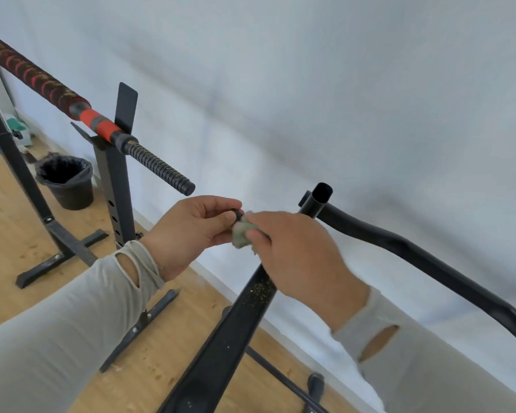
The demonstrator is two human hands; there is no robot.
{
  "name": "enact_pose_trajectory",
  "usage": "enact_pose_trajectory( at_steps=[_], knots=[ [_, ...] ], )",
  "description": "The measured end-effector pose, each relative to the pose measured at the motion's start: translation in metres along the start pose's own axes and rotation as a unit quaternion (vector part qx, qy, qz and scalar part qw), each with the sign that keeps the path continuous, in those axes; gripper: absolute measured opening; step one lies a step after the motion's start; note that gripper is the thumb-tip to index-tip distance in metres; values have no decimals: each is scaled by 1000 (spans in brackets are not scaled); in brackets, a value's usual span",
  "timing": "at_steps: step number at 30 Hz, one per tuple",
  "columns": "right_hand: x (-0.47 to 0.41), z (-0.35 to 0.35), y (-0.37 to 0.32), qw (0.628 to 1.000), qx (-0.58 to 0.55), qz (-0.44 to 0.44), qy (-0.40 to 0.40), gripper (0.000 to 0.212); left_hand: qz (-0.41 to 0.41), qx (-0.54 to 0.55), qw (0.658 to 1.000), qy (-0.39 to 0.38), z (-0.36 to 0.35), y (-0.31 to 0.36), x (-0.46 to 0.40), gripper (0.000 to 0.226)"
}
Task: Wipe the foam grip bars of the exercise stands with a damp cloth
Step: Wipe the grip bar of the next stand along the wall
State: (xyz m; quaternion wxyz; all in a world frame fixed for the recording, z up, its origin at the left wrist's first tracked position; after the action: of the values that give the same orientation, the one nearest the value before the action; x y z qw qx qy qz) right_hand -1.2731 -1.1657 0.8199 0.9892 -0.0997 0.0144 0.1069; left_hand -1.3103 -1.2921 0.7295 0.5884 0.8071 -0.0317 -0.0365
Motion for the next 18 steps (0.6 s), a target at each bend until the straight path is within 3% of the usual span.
enact_pose_trajectory(
  at_steps=[4,8,12,18],
  knots=[
    [27,17,52,998,30,-29,-38,19,1,-7,1000,3,2,0,0,20],
    [38,27,79,990,-26,-99,-96,24,8,-26,999,-17,2,0,0,21],
    [40,29,72,993,33,-91,-68,27,10,-42,998,-40,3,2,2,26],
    [14,13,30,997,32,-65,-1,30,5,-34,999,-38,4,3,3,25]
  ],
)
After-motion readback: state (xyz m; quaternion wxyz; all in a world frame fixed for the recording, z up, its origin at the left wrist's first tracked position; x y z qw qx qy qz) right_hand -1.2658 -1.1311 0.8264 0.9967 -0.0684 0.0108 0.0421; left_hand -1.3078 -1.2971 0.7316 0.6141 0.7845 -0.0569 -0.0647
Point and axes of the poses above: each hand's wrist, its own x-axis away from the middle knuckle, its own z-axis out of the back of the hand, y = z × x, the point moved 9 cm from there along -x, towards the middle knuckle, and after that the axes turned 10 degrees about -z, right-handed, at the moved point
